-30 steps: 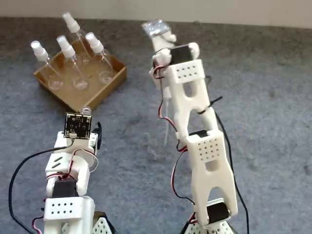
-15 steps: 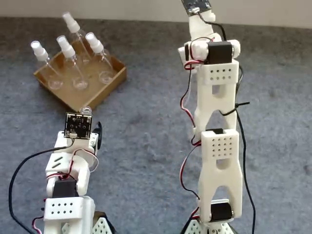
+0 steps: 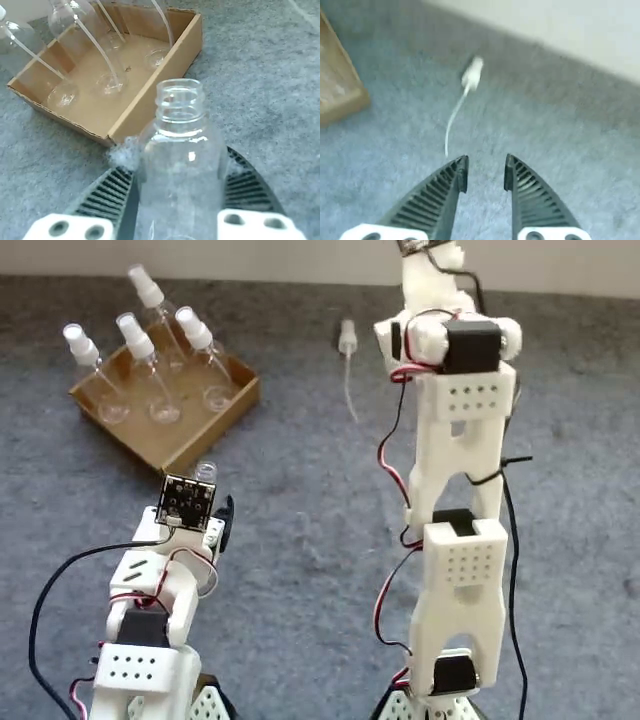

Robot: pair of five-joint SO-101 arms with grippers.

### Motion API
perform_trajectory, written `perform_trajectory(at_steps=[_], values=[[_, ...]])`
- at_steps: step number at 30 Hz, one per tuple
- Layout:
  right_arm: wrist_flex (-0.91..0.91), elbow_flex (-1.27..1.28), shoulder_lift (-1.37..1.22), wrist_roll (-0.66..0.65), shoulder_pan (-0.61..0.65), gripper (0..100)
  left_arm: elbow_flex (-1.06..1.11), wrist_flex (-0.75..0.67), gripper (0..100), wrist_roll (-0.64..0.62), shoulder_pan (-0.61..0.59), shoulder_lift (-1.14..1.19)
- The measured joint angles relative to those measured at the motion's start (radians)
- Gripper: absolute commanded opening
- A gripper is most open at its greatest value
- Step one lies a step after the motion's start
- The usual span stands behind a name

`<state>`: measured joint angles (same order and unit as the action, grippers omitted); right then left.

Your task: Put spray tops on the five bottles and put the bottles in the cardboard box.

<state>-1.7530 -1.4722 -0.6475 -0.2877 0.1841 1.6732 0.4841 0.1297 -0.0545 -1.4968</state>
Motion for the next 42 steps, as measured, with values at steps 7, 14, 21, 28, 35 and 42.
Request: perform_trajectory(at_steps=[7,14,21,28,35,42], values=[[0.017,0.301,0.000,-0.006,0.002,11.1,0.000,0.000,6,0.000,0.000,0.000],[0.123,0.440,0.000,-0.006,0.002,26.3,0.000,0.000,6,0.000,0.008,0.000],[0.316,0.559,-0.002,-0.006,0.003,32.2,0.000,0.000,6,0.000,0.008,0.000],[0.606,0.701,-0.002,-0.006,0.028,32.2,0.000,0.000,6,0.000,0.008,0.000],[0.954,0.865,-0.002,0.212,0.115,32.2,0.003,0.000,6,0.000,0.008,0.000],[1.298,1.062,-0.002,0.348,0.115,32.1,0.005,-0.003,6,0.000,0.008,0.000]])
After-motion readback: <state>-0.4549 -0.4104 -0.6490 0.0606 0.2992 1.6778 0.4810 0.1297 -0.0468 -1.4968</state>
